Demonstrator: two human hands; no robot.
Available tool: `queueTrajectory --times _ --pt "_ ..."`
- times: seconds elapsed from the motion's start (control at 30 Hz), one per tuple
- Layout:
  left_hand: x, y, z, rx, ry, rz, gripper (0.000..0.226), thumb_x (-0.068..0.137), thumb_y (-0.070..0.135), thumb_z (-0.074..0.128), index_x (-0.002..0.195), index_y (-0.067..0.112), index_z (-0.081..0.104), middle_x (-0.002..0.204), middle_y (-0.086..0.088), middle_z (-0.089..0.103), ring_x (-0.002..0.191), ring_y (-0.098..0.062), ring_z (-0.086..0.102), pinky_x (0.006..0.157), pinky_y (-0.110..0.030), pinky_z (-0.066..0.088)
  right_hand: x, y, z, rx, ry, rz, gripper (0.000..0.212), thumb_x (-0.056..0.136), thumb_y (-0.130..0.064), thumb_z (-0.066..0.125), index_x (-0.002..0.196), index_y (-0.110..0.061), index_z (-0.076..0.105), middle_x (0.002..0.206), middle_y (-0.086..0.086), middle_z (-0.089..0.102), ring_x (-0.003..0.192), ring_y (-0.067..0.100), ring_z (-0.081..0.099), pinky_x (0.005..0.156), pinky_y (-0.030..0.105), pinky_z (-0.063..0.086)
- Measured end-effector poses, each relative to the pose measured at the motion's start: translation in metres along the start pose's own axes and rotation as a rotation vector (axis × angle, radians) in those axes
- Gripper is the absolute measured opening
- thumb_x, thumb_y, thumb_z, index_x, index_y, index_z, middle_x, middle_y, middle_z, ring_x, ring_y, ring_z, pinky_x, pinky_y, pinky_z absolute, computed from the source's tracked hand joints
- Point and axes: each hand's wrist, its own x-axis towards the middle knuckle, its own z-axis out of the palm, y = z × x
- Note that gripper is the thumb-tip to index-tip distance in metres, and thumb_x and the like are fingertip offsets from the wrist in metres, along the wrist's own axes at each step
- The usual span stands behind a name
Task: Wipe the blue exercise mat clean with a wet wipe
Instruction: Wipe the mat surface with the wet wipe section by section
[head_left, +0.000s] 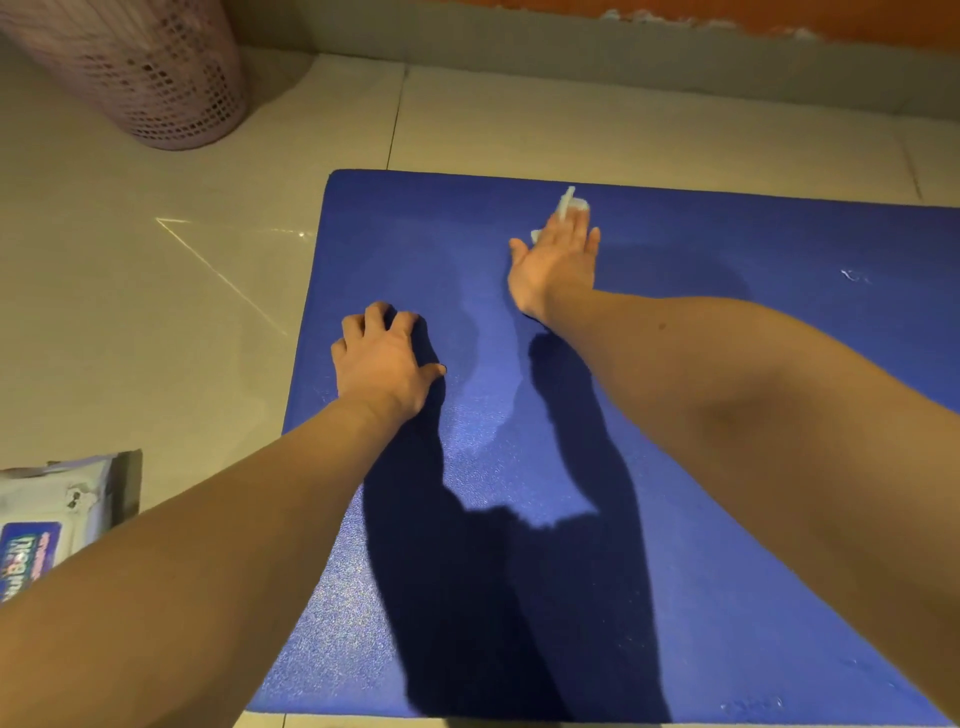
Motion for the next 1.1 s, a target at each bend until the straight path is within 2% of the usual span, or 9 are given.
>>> queueTrajectory --times 0.13,0.27,0.33,0.43,0.53,0.7,0.83,0.93,1.1 --pt "-0.002 0.003 0.002 -0.002 -0.008 -0.017 0.07 0.088 0.053 0.068 0.147 0.026 0.041 0.156 -0.005 0.028 0.142 -0.035 0.021 0.115 -0.051 0.026 -0.009 -0.053 0.005 0.14 0.0 -0.279 0.079 0.107 -0.046 0.032 0.161 -0.005 -0.009 0.171 0.01 -0.004 0.157 0.024 -0.01 0.128 0.045 -0.002" --pt "0.0 0.002 0.0 0.008 -0.017 -0.021 0.071 0.088 0.055 0.068 0.147 0.027 0.041 0.155 -0.005 0.028 0.142 -0.035 0.022 0.115 -0.05 0.026 -0.004 -0.042 0.001 0.012 -0.038 -0.439 0.071 0.109 -0.046 0.024 0.163 -0.011 -0.006 0.171 0.008 -0.009 0.157 0.022 -0.01 0.127 0.047 -0.005" --pt "-0.001 0.001 0.001 0.009 -0.016 -0.023 0.071 0.089 0.055 0.067 0.148 0.027 0.039 0.156 -0.005 0.027 0.143 -0.035 0.021 0.116 -0.051 0.025 0.006 -0.017 -0.003 -0.018 -0.024 -0.365 0.071 0.108 -0.047 0.02 0.162 -0.013 -0.011 0.171 0.007 -0.009 0.158 0.022 -0.008 0.127 0.048 -0.006" --pt "-0.002 0.002 0.004 0.01 -0.013 -0.022 0.071 0.09 0.055 0.065 0.15 0.027 0.037 0.159 -0.004 0.025 0.145 -0.035 0.019 0.117 -0.051 0.024 0.023 0.018 -0.01 -0.131 -0.028 -0.147 0.073 0.107 -0.051 0.012 0.162 -0.007 -0.007 0.171 0.011 -0.008 0.157 0.025 -0.011 0.126 0.049 -0.009" --pt "-0.002 0.003 0.005 0.014 -0.017 -0.03 0.072 0.09 0.055 0.064 0.15 0.028 0.036 0.159 -0.005 0.023 0.145 -0.035 0.019 0.118 -0.052 0.023 0.029 0.01 -0.017 -0.111 -0.071 -0.017 0.076 0.107 -0.052 0.011 0.161 -0.002 -0.004 0.17 0.015 -0.009 0.157 0.029 -0.013 0.126 0.05 -0.008" --pt "-0.002 0.003 0.005 0.017 -0.019 -0.028 0.072 0.091 0.055 0.064 0.151 0.028 0.034 0.16 -0.004 0.021 0.145 -0.035 0.017 0.118 -0.052 0.023 0.02 -0.046 -0.013 0.037 -0.096 -0.282 0.07 0.109 -0.045 0.02 0.162 -0.004 0.0 0.171 0.013 -0.005 0.157 0.026 -0.01 0.127 0.047 -0.006" --pt "-0.002 0.003 0.005 0.018 -0.02 -0.027 0.072 0.091 0.055 0.063 0.151 0.029 0.034 0.161 -0.004 0.02 0.146 -0.034 0.016 0.118 -0.051 0.021 0.026 -0.035 -0.017 -0.041 -0.116 -0.388 0.067 0.11 -0.045 0.018 0.163 -0.009 0.0 0.171 0.009 -0.007 0.157 0.022 -0.01 0.126 0.048 -0.009" --pt "-0.003 0.003 0.005 0.019 -0.021 -0.026 0.072 0.092 0.056 0.062 0.151 0.029 0.033 0.161 -0.004 0.019 0.146 -0.035 0.016 0.118 -0.052 0.021 0.037 -0.011 -0.022 -0.125 -0.108 -0.341 0.069 0.109 -0.048 0.014 0.162 -0.009 -0.005 0.171 0.007 -0.012 0.157 0.02 -0.014 0.126 0.047 -0.012" --pt "-0.004 0.002 0.005 0.018 -0.024 -0.026 0.072 0.093 0.055 0.061 0.153 0.028 0.031 0.162 -0.004 0.018 0.147 -0.035 0.015 0.119 -0.052 0.02 0.053 0.032 -0.034 -0.218 -0.113 -0.063 0.074 0.107 -0.051 0.01 0.161 -0.003 -0.004 0.17 0.013 -0.007 0.157 0.027 -0.01 0.126 0.049 -0.009"
